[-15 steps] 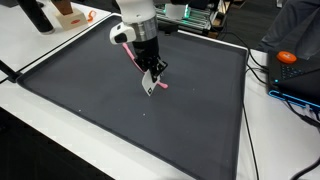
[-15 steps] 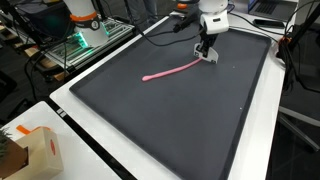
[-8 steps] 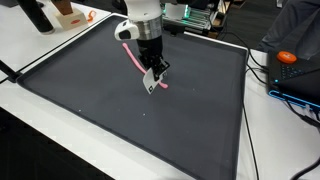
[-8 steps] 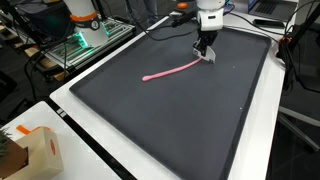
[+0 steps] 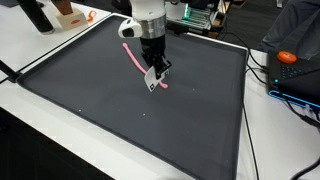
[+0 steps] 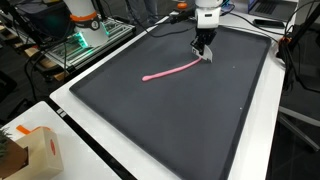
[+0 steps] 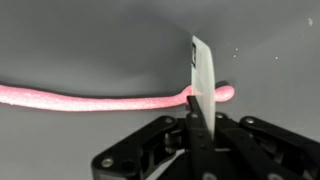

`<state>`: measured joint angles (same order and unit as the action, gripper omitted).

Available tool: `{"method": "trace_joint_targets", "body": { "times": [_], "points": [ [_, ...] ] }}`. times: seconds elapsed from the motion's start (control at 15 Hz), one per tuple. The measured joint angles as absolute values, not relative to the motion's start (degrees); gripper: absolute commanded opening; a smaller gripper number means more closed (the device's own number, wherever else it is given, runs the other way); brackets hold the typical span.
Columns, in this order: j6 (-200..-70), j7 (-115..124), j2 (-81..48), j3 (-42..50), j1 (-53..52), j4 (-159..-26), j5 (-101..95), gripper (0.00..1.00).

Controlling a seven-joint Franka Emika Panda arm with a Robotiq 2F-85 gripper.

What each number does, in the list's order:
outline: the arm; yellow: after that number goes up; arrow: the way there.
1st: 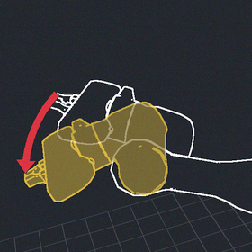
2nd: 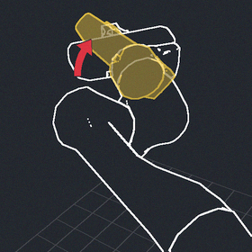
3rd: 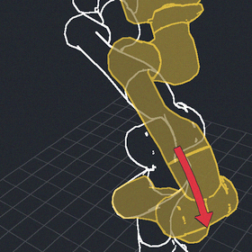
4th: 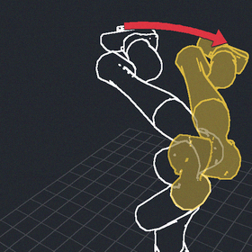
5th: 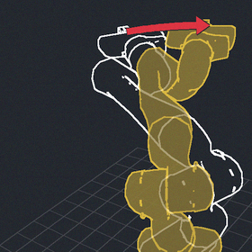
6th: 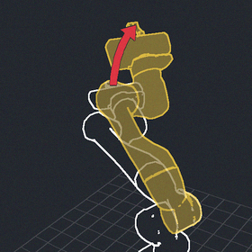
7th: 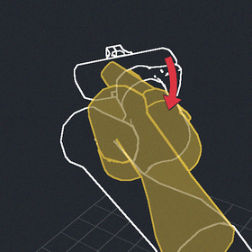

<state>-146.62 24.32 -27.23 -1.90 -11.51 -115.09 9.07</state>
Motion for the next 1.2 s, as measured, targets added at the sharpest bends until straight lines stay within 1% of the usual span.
{"method": "trace_joint_targets", "body": {
  "times": [0.87, 1.2],
  "points": [
    [-146.21, 37.56, -27.33, 2.52, -17.91, -114.65, -0.35, 0.01],
    [-145.92, 41.36, -27.37, 3.05, -18.41, -114.53, -0.90, 0.01]
  ]
}}
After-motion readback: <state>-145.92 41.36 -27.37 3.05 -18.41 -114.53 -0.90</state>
